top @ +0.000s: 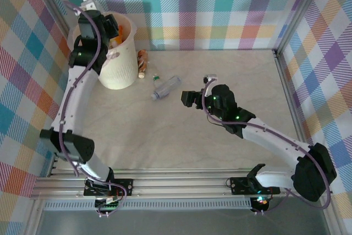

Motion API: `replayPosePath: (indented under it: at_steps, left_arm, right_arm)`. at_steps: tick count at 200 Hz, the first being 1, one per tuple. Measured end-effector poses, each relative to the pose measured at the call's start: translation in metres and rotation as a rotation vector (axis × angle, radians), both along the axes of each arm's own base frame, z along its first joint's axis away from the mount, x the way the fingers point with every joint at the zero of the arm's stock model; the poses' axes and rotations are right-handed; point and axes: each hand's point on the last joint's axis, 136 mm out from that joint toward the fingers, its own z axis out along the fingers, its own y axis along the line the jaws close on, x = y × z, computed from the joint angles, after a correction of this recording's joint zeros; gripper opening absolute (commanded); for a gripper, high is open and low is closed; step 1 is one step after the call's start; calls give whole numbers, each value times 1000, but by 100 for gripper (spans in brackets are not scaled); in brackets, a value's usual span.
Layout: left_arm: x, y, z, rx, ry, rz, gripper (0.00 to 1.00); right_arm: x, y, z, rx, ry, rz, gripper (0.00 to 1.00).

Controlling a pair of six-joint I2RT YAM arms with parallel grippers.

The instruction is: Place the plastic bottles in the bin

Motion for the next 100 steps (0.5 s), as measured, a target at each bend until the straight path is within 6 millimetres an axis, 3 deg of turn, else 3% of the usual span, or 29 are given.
replayPosePath:
  at_steps: [58, 100]
  left_arm:
    - [58, 65, -26, 86, 83, 68, 50]
    - [76, 95, -54, 107, 165, 76, 72]
  right_arm:
    - [-3, -7, 0, -22, -4, -13, 100]
    - [-5, -12, -4, -35, 4, -27, 100]
